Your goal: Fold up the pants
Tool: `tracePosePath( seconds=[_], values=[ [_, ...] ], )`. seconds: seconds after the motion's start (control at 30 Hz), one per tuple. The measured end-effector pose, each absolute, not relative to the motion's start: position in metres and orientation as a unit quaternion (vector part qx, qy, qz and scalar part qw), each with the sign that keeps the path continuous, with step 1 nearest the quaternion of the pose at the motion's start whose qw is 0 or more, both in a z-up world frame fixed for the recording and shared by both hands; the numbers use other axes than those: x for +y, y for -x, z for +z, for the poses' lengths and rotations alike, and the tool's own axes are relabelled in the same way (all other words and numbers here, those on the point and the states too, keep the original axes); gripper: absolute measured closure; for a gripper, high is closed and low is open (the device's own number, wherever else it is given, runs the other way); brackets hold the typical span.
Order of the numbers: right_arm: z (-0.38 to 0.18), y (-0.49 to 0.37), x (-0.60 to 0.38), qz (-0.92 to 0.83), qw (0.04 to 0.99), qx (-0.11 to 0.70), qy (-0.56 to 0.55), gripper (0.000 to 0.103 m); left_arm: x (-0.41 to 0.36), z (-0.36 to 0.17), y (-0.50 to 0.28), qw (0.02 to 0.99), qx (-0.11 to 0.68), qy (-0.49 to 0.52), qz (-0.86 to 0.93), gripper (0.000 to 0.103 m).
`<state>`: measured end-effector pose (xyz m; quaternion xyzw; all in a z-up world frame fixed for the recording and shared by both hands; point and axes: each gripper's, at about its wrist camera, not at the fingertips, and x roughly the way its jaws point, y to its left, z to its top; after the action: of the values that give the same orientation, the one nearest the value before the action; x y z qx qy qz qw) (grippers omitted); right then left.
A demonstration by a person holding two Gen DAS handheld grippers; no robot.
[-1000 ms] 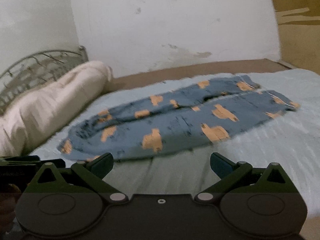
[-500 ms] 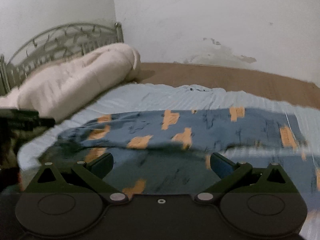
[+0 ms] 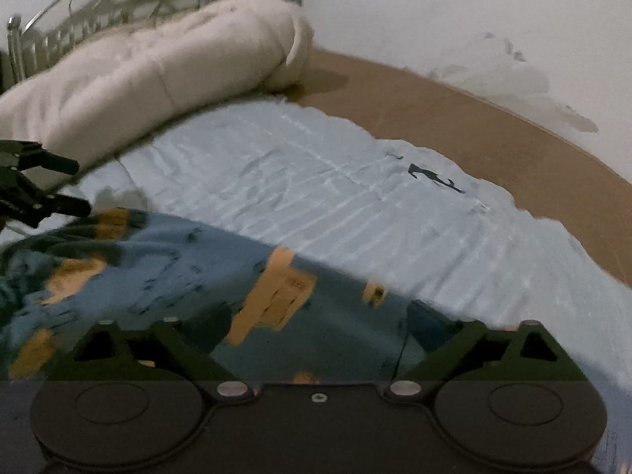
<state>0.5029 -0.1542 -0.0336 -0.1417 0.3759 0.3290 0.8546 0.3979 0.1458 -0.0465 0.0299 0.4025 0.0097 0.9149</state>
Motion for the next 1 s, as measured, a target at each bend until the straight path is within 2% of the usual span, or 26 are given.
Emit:
tracePosePath(
  seconds=[0.1, 0.23, 0.33, 0.4, 0.43, 0.47, 0.5, 0.53, 0.57, 0.6, 0.63, 0.67, 0.7, 0.77, 0.93, 1.0],
  values=[
    [-0.04, -0.535, -0.14, 0.354, 0.837, 0.386, 0.157, 0.021, 0.152, -0.057, -0.411, 0.907, 0.42, -0.024, -0.012, 0.001],
    [-0.042, -0.552, -0.128, 0.387, 0.821, 0.379, 0.183, 0.021, 0.155, -0.062, -0.423, 0.903, 0.426, -0.031, -0.031, 0.007],
    [-0.047, -0.566, -0.117, 0.406, 0.802, 0.392, 0.195, 0.023, 0.158, -0.065, -0.434, 0.895, 0.442, -0.018, -0.05, 0.022],
    [-0.052, -0.572, -0.111, 0.416, 0.786, 0.407, 0.206, 0.029, 0.159, -0.066, -0.439, 0.89, 0.452, -0.008, -0.068, 0.031],
    [-0.054, -0.576, -0.109, 0.419, 0.779, 0.415, 0.211, 0.033, 0.16, -0.066, -0.44, 0.887, 0.455, -0.003, -0.081, 0.04],
    [-0.057, -0.579, -0.106, 0.423, 0.77, 0.426, 0.216, 0.042, 0.159, -0.067, -0.441, 0.884, 0.458, 0.0, -0.091, 0.052],
    [-0.059, -0.579, -0.105, 0.426, 0.763, 0.433, 0.219, 0.05, 0.159, -0.067, -0.441, 0.881, 0.461, 0.002, -0.104, 0.06],
    [-0.061, -0.579, -0.103, 0.442, 0.746, 0.447, 0.22, 0.053, 0.158, -0.066, -0.442, 0.879, 0.463, 0.004, -0.113, 0.076],
    [-0.062, -0.579, -0.101, 0.445, 0.742, 0.45, 0.222, 0.06, 0.156, -0.066, -0.442, 0.877, 0.465, 0.005, -0.118, 0.087],
    [-0.062, -0.579, -0.1, 0.448, 0.739, 0.452, 0.223, 0.071, 0.156, -0.065, -0.443, 0.877, 0.466, 0.006, -0.119, 0.091],
    [-0.062, -0.579, -0.098, 0.449, 0.737, 0.452, 0.224, 0.077, 0.154, -0.064, -0.442, 0.878, 0.465, 0.005, -0.115, 0.099],
    [-0.062, -0.577, -0.096, 0.445, 0.74, 0.449, 0.23, 0.092, 0.152, -0.063, -0.443, 0.878, 0.465, 0.003, -0.11, 0.103],
    [-0.062, -0.577, -0.093, 0.443, 0.742, 0.446, 0.233, 0.1, 0.152, -0.061, -0.443, 0.88, 0.463, 0.001, -0.107, 0.103],
    [-0.06, -0.573, -0.09, 0.442, 0.742, 0.446, 0.236, 0.102, 0.15, -0.057, -0.439, 0.884, 0.455, 0.003, -0.106, 0.103],
    [-0.053, -0.566, -0.09, 0.442, 0.746, 0.435, 0.245, 0.102, 0.151, -0.05, -0.435, 0.887, 0.447, -0.01, -0.117, 0.103],
    [-0.052, -0.565, -0.091, 0.444, 0.744, 0.434, 0.247, 0.099, 0.152, -0.052, -0.437, 0.882, 0.455, -0.011, -0.122, 0.099]
  ],
)
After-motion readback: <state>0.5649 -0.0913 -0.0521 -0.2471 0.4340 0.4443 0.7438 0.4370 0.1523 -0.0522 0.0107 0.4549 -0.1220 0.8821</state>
